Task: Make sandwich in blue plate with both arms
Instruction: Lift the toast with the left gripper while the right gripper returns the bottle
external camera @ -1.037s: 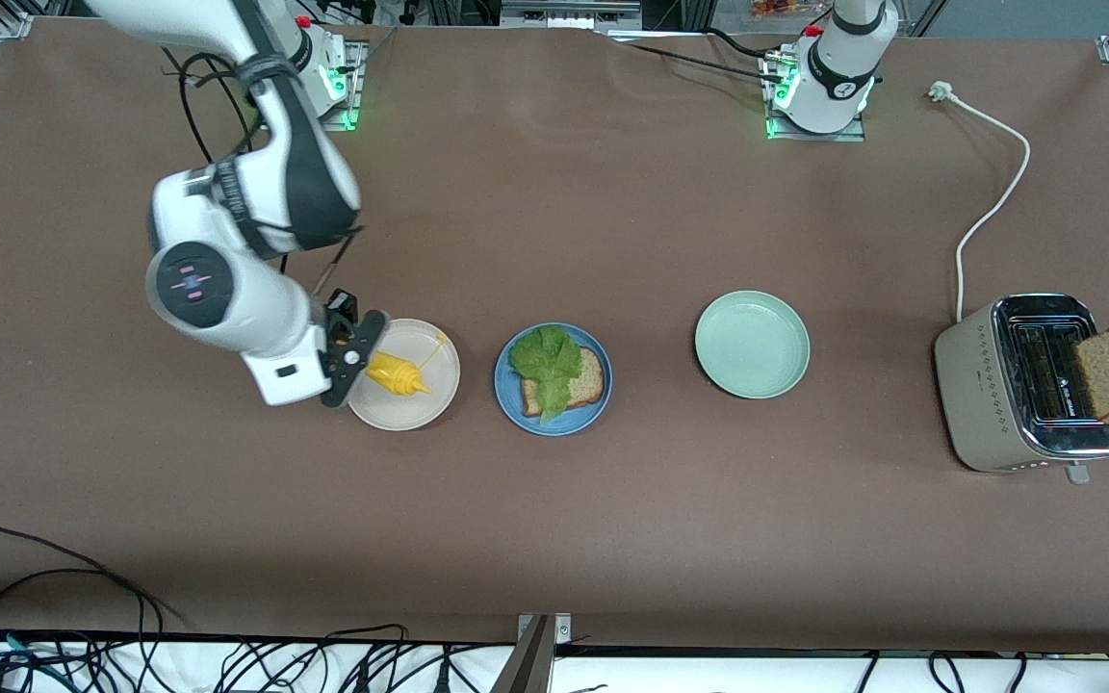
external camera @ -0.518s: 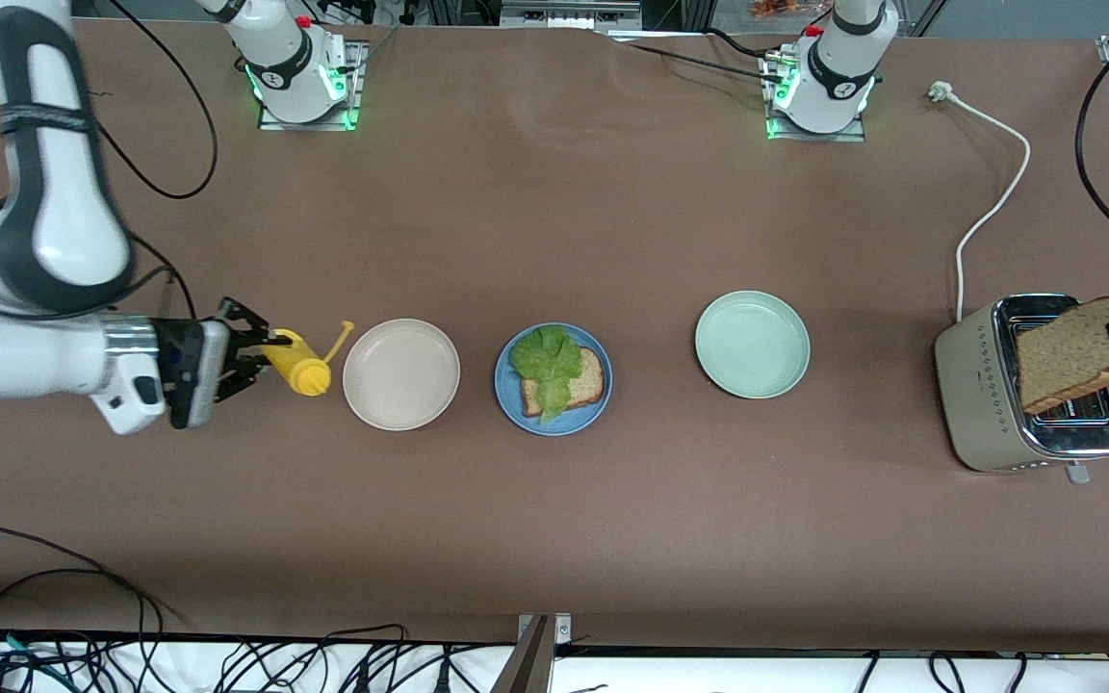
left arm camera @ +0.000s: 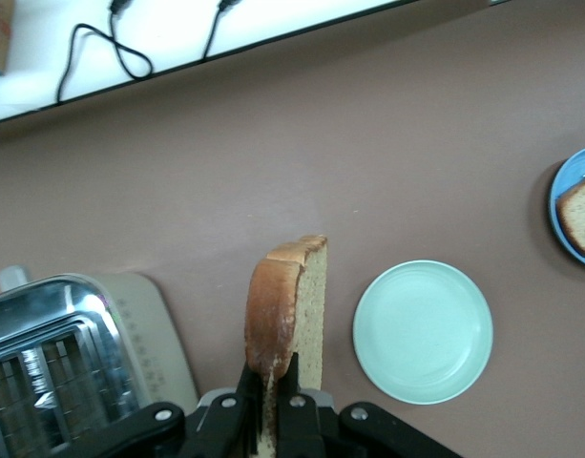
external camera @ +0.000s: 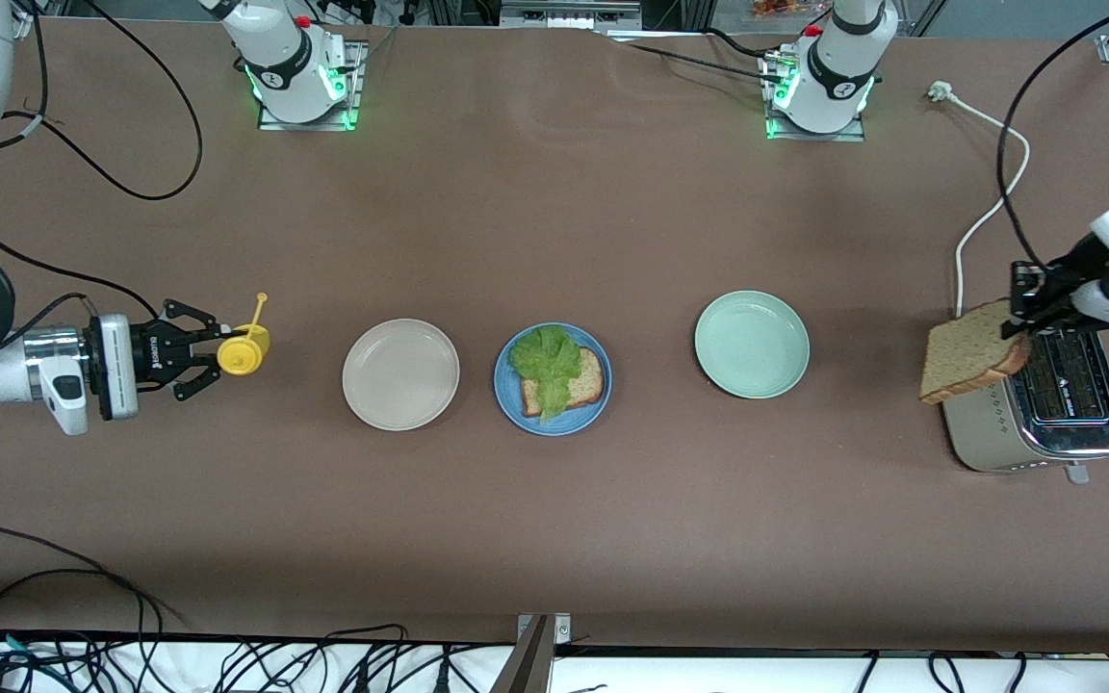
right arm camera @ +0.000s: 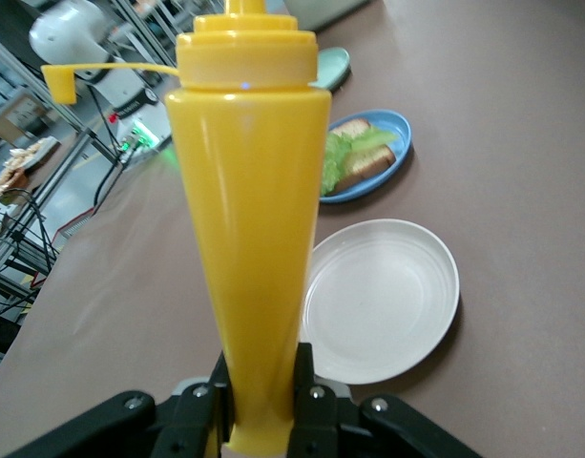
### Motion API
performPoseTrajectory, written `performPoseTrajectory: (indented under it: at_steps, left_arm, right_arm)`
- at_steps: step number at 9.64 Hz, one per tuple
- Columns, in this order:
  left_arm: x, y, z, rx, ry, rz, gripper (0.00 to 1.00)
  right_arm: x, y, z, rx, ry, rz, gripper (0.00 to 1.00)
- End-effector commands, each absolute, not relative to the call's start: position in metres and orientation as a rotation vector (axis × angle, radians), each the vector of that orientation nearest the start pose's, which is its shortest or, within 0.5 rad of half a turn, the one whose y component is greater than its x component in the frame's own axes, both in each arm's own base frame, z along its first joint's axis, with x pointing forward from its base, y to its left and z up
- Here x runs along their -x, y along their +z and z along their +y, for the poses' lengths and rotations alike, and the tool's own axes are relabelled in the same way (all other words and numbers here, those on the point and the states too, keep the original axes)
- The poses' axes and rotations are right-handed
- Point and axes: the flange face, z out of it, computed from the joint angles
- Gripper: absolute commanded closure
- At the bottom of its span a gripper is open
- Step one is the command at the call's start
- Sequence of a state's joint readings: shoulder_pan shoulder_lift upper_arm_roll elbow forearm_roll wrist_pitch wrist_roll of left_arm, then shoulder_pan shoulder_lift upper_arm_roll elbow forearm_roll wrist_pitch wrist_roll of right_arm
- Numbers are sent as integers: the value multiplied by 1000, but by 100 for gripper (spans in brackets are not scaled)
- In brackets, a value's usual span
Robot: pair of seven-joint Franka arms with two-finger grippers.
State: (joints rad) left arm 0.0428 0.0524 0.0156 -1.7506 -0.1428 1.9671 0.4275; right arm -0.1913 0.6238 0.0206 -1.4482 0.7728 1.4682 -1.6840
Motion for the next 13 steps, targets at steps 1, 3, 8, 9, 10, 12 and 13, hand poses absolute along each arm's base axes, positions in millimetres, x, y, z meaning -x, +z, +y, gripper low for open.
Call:
performPoseTrajectory:
  at_steps: [1,3,8,9,10,12,13]
  left_arm:
    - [-596,545,-5,3279,-324,477,100]
    - [-595,539,-29,3350,-299,493,100]
    - [-599,511,-94,3517,-203,465,100]
    - [-600,500,-112,3544,-155,453,100]
    - [-600,490,-129,3556,-119,462,100]
    - [-603,479,-161,3603,-124,418,100]
    - [-605,466,-180,3612,-149,403,100]
  right_arm:
    - [-654,279,-55,1523,-490,-1377,100]
    - [-651,237,-61,1440,-566,-1370,100]
    - [-644,129,-57,1271,-771,-1376,100]
    - [-643,118,-58,1261,-796,-1386,100]
    - [-646,112,-59,1253,-812,-1394,100]
    - [-648,111,-60,1250,-821,-1407,100]
    - [-659,121,-66,1263,-842,-1457,100]
